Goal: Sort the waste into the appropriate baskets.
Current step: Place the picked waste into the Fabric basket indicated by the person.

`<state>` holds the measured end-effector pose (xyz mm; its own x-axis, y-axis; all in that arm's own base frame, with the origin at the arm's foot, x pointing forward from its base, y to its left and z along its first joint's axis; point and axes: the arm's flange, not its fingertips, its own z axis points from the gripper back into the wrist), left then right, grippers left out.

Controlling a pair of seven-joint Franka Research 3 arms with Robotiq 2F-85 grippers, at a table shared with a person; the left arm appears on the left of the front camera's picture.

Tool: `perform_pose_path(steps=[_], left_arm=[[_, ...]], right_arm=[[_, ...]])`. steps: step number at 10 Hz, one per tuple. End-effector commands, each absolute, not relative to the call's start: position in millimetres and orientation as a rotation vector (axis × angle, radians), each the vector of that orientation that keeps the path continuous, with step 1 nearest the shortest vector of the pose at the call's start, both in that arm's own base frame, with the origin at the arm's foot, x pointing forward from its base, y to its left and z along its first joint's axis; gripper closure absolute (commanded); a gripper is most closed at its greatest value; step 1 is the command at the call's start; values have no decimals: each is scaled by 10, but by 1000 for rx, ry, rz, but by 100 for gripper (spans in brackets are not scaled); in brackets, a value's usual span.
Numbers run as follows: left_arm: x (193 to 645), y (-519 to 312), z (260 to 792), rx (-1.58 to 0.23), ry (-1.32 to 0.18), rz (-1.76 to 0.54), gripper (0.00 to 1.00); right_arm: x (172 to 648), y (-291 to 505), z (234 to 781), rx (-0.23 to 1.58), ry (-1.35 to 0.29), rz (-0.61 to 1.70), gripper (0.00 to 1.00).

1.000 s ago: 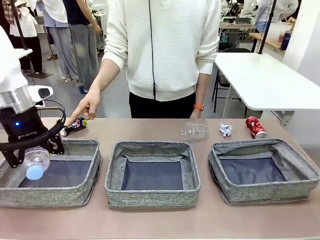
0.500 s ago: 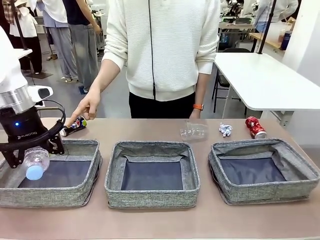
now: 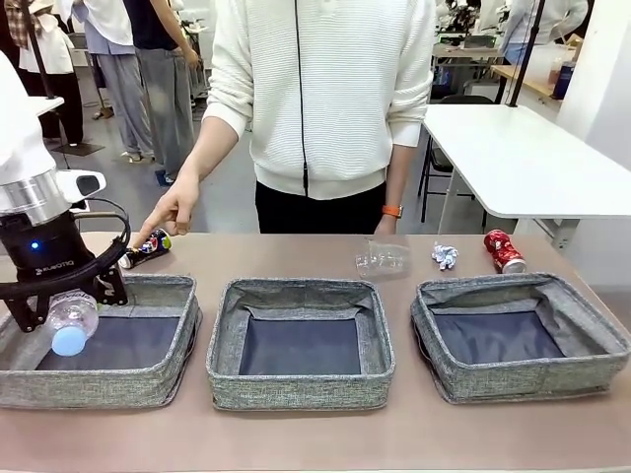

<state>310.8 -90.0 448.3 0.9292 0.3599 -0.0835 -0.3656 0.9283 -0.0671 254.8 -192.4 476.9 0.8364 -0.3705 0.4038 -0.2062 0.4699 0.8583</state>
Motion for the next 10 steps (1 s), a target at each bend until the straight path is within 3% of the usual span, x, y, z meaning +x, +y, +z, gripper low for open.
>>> perform_pose_path(steps=[1, 2, 3, 4, 5, 6, 7, 10], left_arm=[[3402, -1070, 4931, -217, -35, 142, 100], [3424, -1036, 4921, -221, -47, 162, 100], [3454, -1016, 4892, -208, -81, 159, 43], [3452, -1000, 4900, -228, -79, 153, 43], [3458, -970, 4890, -216, -79, 163, 0], [3458, -945, 4879, -217, -74, 166, 39], [3451, -914, 4867, -209, -74, 176, 0], [3452, -836, 4859, -230, -81, 201, 0]], right_arm=[[2578, -1931, 4793, 1105, -630, -89, 0], [2578, -1931, 4793, 1105, -630, -89, 0], [2578, -1931, 4793, 1105, -630, -89, 0], [2578, -1931, 4793, 1105, -630, -89, 0], [2578, -1931, 4793, 1105, -630, -89, 0], [2578, -1931, 4793, 1105, -630, -89, 0], [2578, -1931, 4793, 1105, -630, -89, 0], [2578, -1931, 4793, 1105, -630, -89, 0]])
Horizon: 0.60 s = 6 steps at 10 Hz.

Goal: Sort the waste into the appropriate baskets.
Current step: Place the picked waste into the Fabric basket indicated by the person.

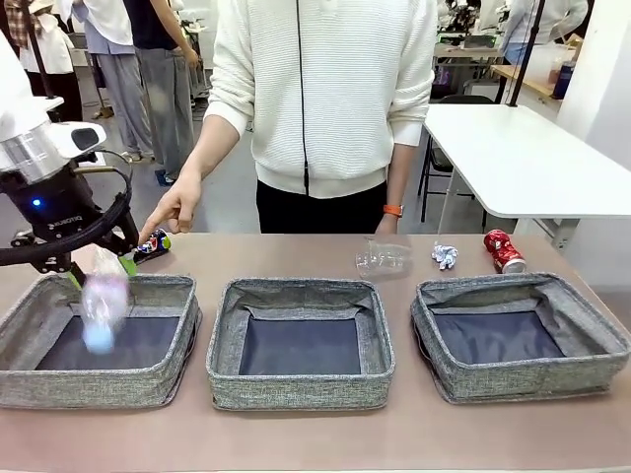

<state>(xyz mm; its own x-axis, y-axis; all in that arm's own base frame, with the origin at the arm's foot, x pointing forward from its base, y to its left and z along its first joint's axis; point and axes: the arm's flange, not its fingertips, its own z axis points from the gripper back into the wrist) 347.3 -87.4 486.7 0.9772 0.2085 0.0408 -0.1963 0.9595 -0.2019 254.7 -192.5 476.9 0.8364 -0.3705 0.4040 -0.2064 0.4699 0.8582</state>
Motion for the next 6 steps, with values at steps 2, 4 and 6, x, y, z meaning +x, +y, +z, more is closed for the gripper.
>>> perform_pose_path(steps=[2, 4, 6], left_arm=[[3464, -880, 4867, -239, -83, 200, 0], [3461, -882, 4878, -265, -91, 185, 0], [3408, -750, 4972, -541, -74, -31, 0]], right_arm=[[2578, -1931, 4793, 1105, -630, -89, 0], [2578, -1931, 4793, 1105, -630, -89, 0], [2578, -1931, 4793, 1105, -630, -89, 0]])
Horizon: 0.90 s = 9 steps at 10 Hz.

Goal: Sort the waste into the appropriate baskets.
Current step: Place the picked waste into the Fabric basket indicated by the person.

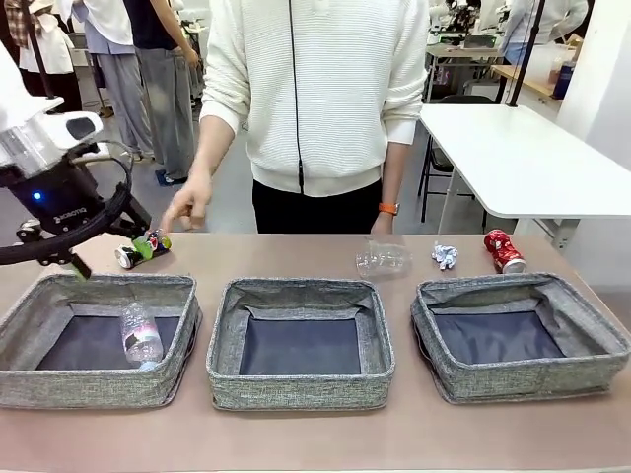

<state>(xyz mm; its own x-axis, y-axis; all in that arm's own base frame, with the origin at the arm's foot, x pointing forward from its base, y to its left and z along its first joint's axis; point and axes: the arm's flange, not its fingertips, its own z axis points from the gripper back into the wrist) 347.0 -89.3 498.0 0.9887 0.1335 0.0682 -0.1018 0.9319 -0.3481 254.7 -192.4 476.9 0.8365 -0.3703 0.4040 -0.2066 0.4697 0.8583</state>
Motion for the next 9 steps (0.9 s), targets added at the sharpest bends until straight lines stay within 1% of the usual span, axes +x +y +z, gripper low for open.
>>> perform_pose_path(steps=[1, 2, 3, 5, 6, 7, 8, 9], left_arm=[[3382, -540, 5035, -823, -7, -213, 0], [3400, -200, 5053, -1212, 80, -464, 0], [3455, 210, 4969, -1559, 89, -536, 0], [3481, 804, 4725, -1742, -4, -371, 0], [3439, 1177, 4580, -1782, -71, -281, 0], [3357, 1627, 4392, -1816, -163, -125, 0], [3240, 1976, 4239, -1820, -229, 33, 0], [3035, 2159, 4233, -1683, -328, 178, 0]], right_arm=[[2578, -1931, 4793, 1105, -630, -89, 0], [2578, -1931, 4793, 1105, -630, -89, 0], [2578, -1931, 4793, 1105, -630, -89, 0], [2578, -1931, 4793, 1105, -630, -89, 0], [2578, -1931, 4793, 1105, -630, -89, 0], [2578, -1931, 4793, 1105, -630, -89, 0], [2578, -1931, 4793, 1105, -630, -89, 0], [2578, -1931, 4793, 1105, -630, -89, 0]])
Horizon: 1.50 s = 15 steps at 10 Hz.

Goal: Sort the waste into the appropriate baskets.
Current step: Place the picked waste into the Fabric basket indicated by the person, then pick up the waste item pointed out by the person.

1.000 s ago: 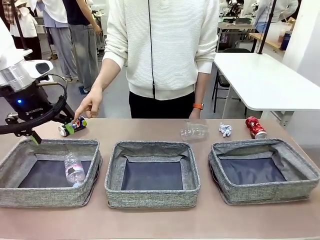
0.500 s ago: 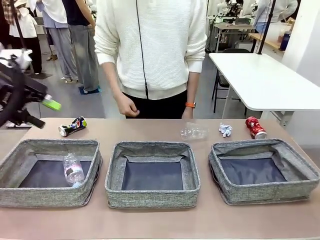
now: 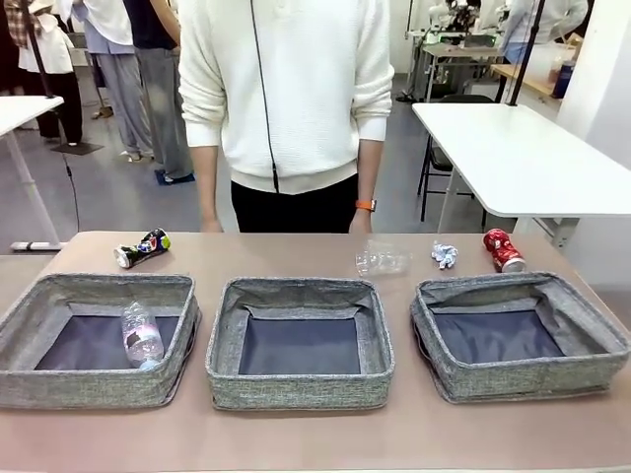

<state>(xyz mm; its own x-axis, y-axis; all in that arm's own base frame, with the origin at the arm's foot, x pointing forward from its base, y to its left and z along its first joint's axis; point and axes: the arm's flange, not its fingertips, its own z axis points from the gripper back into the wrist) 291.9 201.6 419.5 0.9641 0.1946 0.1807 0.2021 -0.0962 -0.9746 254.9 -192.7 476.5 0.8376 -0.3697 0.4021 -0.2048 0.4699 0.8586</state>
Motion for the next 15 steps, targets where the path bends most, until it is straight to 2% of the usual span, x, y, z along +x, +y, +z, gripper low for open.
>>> perform_pose_path(steps=[1, 15], left_arm=[[3014, 1671, 4373, -1598, -286, -140, 0], [3014, 1671, 4373, -1598, -286, -140, 0]], right_arm=[[2578, -1931, 4793, 1105, -630, -89, 0], [2578, -1931, 4793, 1105, -630, -89, 0]])
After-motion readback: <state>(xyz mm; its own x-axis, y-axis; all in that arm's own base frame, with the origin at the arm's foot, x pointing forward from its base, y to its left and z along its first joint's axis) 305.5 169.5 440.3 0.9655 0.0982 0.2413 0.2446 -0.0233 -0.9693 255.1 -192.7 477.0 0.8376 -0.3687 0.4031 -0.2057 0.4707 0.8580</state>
